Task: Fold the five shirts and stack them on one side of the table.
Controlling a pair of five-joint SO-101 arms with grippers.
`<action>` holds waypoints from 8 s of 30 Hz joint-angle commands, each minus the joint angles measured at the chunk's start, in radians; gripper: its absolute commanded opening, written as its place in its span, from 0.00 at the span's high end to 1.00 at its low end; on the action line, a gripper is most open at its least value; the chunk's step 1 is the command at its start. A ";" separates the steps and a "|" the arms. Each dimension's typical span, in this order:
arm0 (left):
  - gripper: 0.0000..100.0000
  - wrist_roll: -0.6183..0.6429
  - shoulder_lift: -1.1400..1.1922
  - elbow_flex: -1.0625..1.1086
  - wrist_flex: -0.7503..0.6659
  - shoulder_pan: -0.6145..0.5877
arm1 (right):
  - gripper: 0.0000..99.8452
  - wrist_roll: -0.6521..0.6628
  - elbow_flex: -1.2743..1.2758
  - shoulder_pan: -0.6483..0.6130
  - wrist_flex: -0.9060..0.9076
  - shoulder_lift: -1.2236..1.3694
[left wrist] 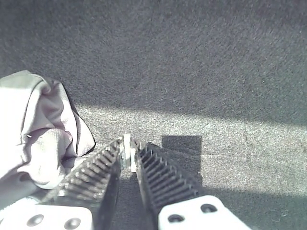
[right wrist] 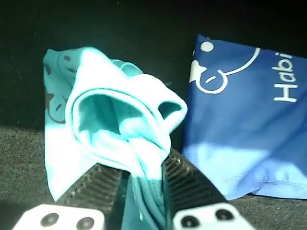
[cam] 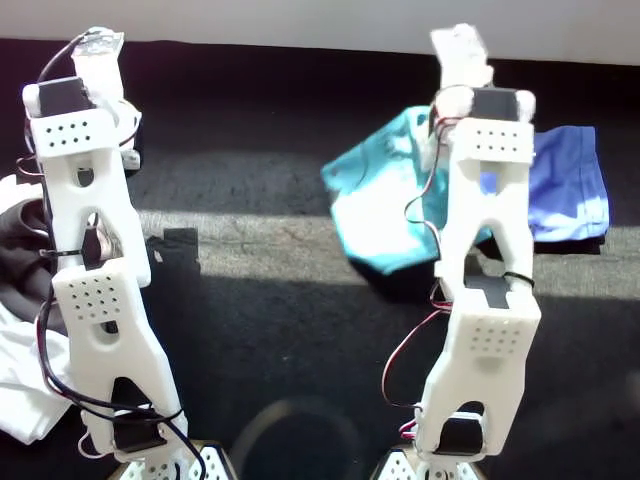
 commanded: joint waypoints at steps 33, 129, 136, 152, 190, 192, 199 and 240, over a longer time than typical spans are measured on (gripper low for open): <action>0.99 -0.005 -0.013 -0.041 0.009 -0.045 | 0.99 0.298 -0.122 0.453 -0.648 0.343; 0.99 -0.255 -0.625 0.061 0.011 0.397 | 0.79 0.117 -0.111 0.236 0.197 -0.530; 0.99 -0.203 -0.615 0.068 0.011 0.481 | 0.79 0.114 -0.110 0.262 0.199 -0.529; 0.83 -0.199 -0.280 0.228 -0.014 -0.001 | 0.79 -0.114 0.657 -0.469 -0.085 -0.522; 0.84 -0.199 -0.358 0.176 0.012 0.194 | 0.99 0.054 0.254 -0.219 -0.199 -0.487; 0.84 -0.199 -0.384 0.237 0.011 0.278 | 0.99 0.069 0.182 -0.163 -0.168 -0.507; 0.84 -0.199 -0.344 0.427 -0.049 0.424 | 0.99 0.086 0.035 -0.047 -0.082 -0.521; 0.99 -0.391 -0.720 0.435 -0.203 -0.661 | 0.99 0.121 -0.166 -0.134 -0.035 -0.524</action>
